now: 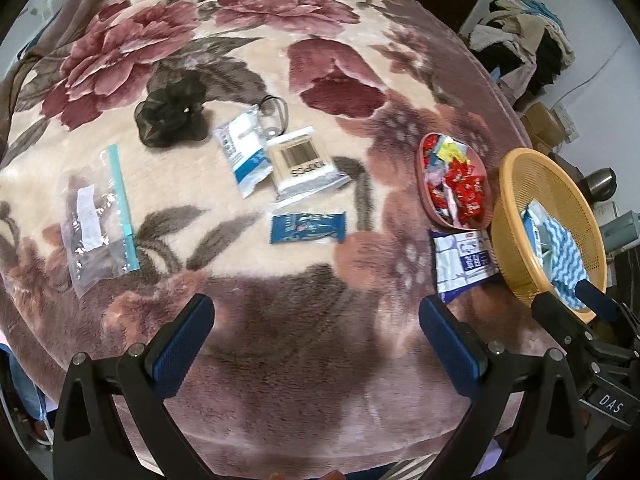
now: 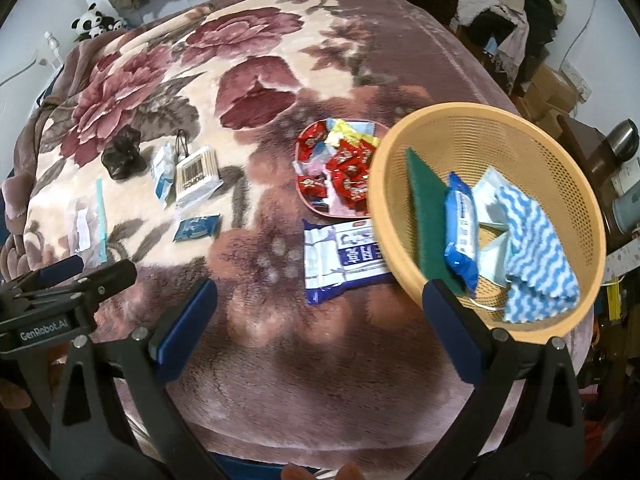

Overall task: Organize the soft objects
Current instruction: 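Withdraw both tools from the basket back over the blanket, then grasp the clear zip bag with the left tool while the right tool grasps the cotton-swab box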

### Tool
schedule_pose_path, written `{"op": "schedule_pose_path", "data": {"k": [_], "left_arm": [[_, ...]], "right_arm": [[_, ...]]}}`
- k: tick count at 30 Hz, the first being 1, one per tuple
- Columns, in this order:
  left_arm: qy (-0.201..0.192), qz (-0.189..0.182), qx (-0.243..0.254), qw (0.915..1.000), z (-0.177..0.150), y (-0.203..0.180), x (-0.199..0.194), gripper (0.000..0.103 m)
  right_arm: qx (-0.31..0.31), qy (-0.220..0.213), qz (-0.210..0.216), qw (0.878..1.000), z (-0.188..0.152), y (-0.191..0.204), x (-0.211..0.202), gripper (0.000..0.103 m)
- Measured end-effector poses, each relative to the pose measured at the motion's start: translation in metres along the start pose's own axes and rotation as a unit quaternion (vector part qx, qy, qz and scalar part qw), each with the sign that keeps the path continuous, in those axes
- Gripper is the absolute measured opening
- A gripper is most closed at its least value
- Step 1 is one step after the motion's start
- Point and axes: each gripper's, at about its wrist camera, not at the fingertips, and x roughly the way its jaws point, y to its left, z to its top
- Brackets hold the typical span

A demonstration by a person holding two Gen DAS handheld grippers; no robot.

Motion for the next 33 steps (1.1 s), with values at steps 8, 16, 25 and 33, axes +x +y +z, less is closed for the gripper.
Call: {"op": "schedule_pose_path", "data": {"k": [8,16,25,33], "left_arm": [[0.008,0.013,-0.032,0.9994,0.001,0.044,0.011,0.102],[0.016,0.029,-0.079,0.9964,0.004,0.102,0.023,0.102],[0.009,0.058,-0.137,0.9888,0.013,0.172,0.036,0.102],[0.003,0.087,-0.188,0.9784,0.024,0.233,0.048,0.102]], "right_arm": [[-0.023,0.020,0.016,0.999,0.007,0.032,0.024,0.103],[-0.057,0.043,0.031,0.997,0.015,0.075,0.055,0.103],[-0.085,0.051,0.039,0.994,0.037,0.114,0.093,0.103],[-0.104,0.073,0.032,0.991,0.067,0.143,0.150,0.103]]}}
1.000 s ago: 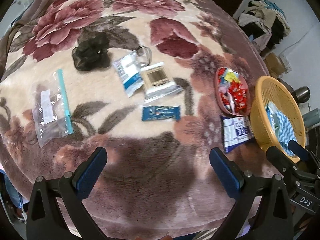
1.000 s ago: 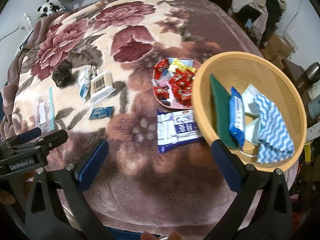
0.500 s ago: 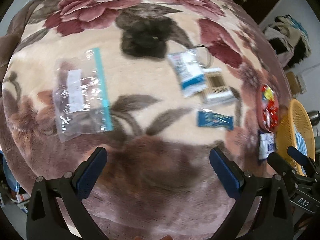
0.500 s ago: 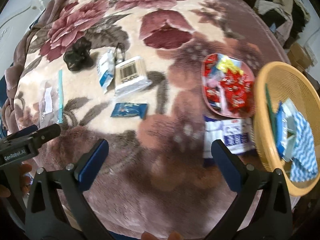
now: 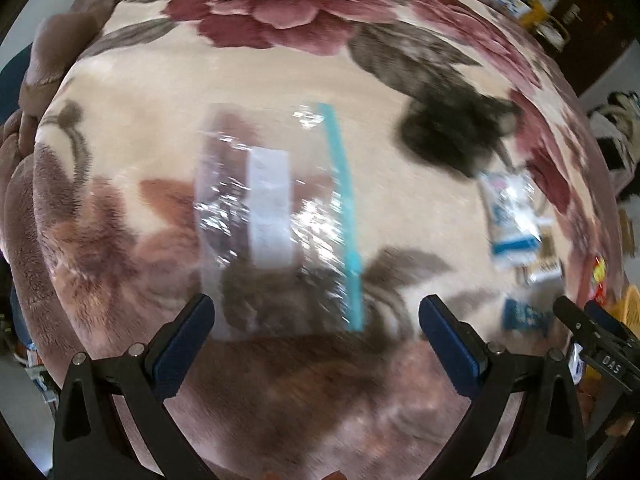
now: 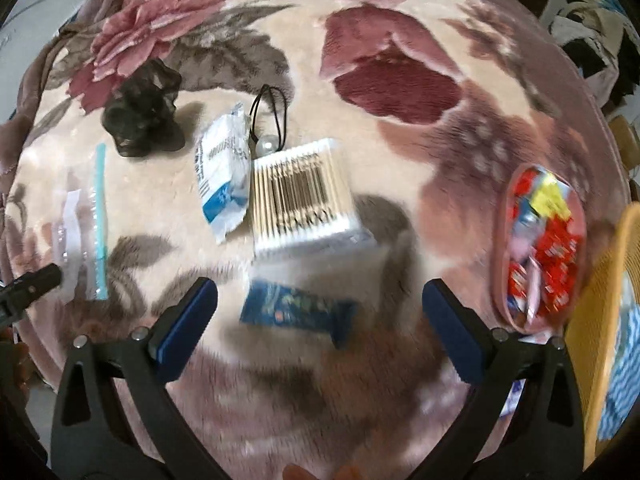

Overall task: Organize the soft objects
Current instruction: 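Grasp the clear zip bag with the left tool while the right tool grasps the cotton-swab box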

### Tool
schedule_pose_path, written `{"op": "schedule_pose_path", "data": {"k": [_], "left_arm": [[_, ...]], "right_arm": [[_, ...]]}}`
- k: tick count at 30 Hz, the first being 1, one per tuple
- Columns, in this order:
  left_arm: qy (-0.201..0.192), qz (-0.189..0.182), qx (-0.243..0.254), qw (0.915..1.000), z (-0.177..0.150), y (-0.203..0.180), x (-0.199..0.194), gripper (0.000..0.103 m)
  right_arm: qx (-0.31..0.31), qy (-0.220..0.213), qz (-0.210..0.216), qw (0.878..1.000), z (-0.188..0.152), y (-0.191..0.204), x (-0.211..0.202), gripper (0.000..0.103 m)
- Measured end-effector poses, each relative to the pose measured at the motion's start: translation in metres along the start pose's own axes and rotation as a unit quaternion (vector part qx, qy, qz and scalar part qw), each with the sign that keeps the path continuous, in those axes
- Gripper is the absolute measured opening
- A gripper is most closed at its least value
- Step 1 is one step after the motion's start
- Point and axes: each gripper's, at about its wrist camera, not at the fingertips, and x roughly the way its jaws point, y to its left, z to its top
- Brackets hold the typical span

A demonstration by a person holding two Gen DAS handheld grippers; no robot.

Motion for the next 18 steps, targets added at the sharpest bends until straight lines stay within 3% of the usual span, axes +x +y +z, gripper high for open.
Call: {"op": "schedule_pose_path", "data": {"k": [10,18], "left_arm": [[0.014,0.012,-0.040,0.9990,0.023,0.026,0.037,0.102],[0.024,0.015,-0.034,0.9990,0.038,0.012,0.060,0.102]], "right_arm": [[-0.034,0.017,-0.039,0.999,0.023,0.018,0.044,0.103],[-0.007,0.023,-0.023,0.999,0.022,0.010,0.056,0.103]]}}
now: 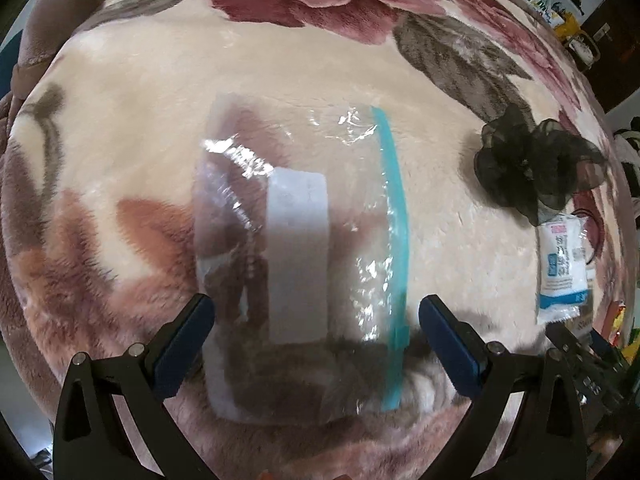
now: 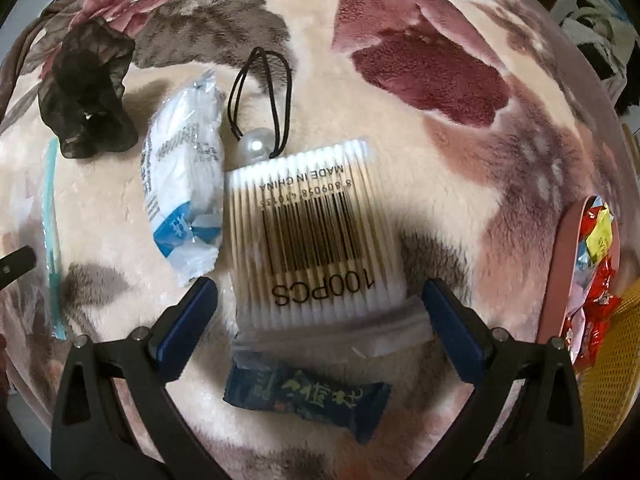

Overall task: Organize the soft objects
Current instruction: 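Grasp the clear zip bag with the left tool while the right tool grasps the cotton-swab box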

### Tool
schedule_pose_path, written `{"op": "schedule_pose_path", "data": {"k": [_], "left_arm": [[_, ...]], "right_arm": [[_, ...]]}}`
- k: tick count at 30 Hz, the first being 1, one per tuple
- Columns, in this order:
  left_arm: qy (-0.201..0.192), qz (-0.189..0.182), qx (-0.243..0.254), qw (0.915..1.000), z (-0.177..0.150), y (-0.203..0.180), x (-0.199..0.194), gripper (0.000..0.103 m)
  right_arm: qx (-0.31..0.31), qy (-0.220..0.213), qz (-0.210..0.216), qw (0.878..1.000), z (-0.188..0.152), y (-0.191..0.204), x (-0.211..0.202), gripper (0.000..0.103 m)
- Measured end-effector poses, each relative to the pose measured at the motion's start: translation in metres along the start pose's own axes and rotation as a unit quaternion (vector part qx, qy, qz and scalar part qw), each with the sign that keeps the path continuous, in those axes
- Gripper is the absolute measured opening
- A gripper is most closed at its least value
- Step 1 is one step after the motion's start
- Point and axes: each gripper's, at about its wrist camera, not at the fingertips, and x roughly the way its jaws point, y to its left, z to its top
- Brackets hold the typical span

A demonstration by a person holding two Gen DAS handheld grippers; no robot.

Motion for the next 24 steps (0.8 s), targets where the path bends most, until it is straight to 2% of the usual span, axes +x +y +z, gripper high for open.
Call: {"op": "schedule_pose_path", "data": {"k": [3,4,6,7,8,9,10,11,16,24], "left_arm": [[0.005,0.012,-0.007,0.9999,0.005,-0.001,0.012,0.102],[0.006,0.016,-0.012,0.9998,0.005,0.001,0.015,0.102],[0.007,0.007,-0.031,0.9995,0.003,0.008,0.017,0.101],[0.003,0.000,-0.039,0.9992,0.001,0.011,0.015,0.091],[-0.003,0.000,-0.043,0.9991,-0.001,0.012,0.013,0.069],[-0.007,0.009,-0.041,0.9991,-0.004,0.013,0.011,0.053],[-0.009,0.018,-0.037,0.9991,-0.006,0.014,0.009,0.018],[-0.009,0.019,-0.035,0.9992,-0.008,0.015,0.008,0.013],[-0.019,0.002,-0.018,0.9997,-0.023,0.011,-0.007,0.005],[-0.035,-0.017,-0.001,0.9992,-0.043,0.012,-0.032,0.005]], "right_arm": [[0.001,-0.005,0.005,1.000,0.000,-0.002,-0.003,0.098],[0.002,-0.008,0.002,1.000,0.000,-0.003,-0.005,0.088],[-0.005,-0.015,0.001,1.000,0.001,-0.004,-0.009,0.080],[-0.008,-0.023,0.004,1.000,0.000,-0.005,-0.013,0.073],[-0.009,-0.028,0.003,1.000,-0.001,-0.005,-0.016,0.072],[-0.009,-0.032,0.007,0.999,-0.002,-0.006,-0.018,0.071],[-0.009,-0.036,0.013,0.999,-0.003,-0.008,-0.021,0.071],[-0.009,-0.039,0.016,0.999,-0.006,-0.008,-0.023,0.070],[-0.005,-0.051,0.032,0.998,-0.022,-0.013,-0.038,0.070],[-0.005,-0.053,0.055,0.997,-0.049,-0.002,-0.057,0.070]]}}
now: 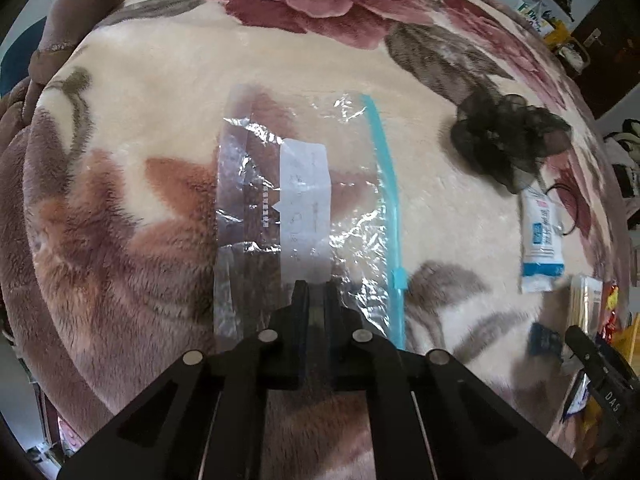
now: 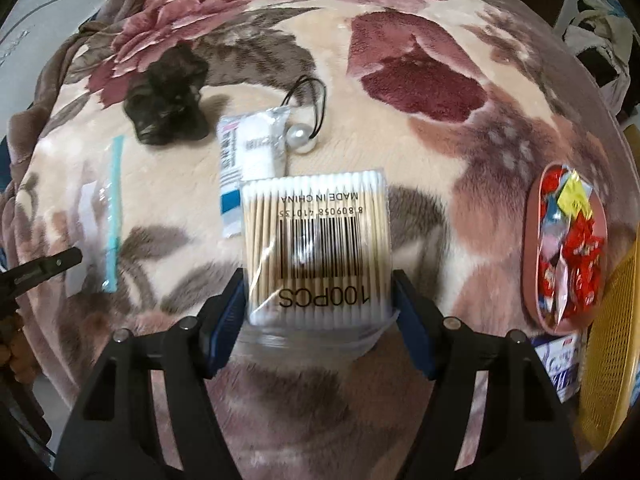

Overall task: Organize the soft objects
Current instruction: 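Grasp the clear zip bag with the left tool while the right tool grasps the cotton-swab box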

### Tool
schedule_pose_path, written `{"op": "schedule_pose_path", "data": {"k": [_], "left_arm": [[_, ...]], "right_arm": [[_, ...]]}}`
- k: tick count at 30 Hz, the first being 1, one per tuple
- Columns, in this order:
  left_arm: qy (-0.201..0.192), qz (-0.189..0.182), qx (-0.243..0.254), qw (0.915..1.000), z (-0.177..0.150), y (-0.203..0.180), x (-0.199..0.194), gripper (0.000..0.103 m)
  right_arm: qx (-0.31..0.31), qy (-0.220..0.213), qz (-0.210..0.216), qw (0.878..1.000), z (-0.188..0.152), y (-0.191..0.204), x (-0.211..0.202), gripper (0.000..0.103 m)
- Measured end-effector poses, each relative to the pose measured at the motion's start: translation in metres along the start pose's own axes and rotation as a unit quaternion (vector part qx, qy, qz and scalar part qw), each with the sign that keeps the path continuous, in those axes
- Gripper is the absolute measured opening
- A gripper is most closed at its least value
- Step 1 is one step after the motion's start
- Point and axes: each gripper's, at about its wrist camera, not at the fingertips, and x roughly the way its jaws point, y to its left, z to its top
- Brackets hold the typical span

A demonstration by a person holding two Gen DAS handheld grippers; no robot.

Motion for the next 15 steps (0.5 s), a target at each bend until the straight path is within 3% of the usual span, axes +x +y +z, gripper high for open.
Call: {"op": "schedule_pose_path", "data": {"k": [1,2,3,4,5,7,15], "left_arm": [[-0.003,0.000,0.004,1.0000,0.001,-0.001,-0.002,0.014],[-0.003,0.004,0.005,1.0000,0.003,-0.002,-0.002,0.041],[-0.004,0.009,0.001,0.9999,0.006,-0.004,-0.002,0.057],[-0.009,0.013,-0.008,0.9998,0.008,-0.003,-0.003,0.086],[-0.020,0.005,-0.023,0.9995,0.011,-0.002,-0.004,0.103],[-0.023,-0.001,-0.028,0.9993,0.015,-0.004,-0.004,0.103],[-0.019,0.072,-0.005,0.9972,0.040,-0.023,0.027,0.103]], "right_arm": [[-0.001,0.001,0.002,1.000,0.003,0.002,0.005,0.070],[-0.002,0.000,0.004,1.000,0.001,0.002,0.004,0.070],[-0.002,0.000,0.006,1.000,-0.001,0.003,0.003,0.070],[-0.001,0.001,0.008,1.000,-0.003,0.004,0.002,0.070],[0.000,0.001,0.009,1.000,-0.005,0.004,0.001,0.070],[0.000,0.001,0.011,1.000,-0.005,0.005,0.002,0.070],[0.002,0.008,0.020,1.000,0.001,0.007,0.014,0.070]]}}
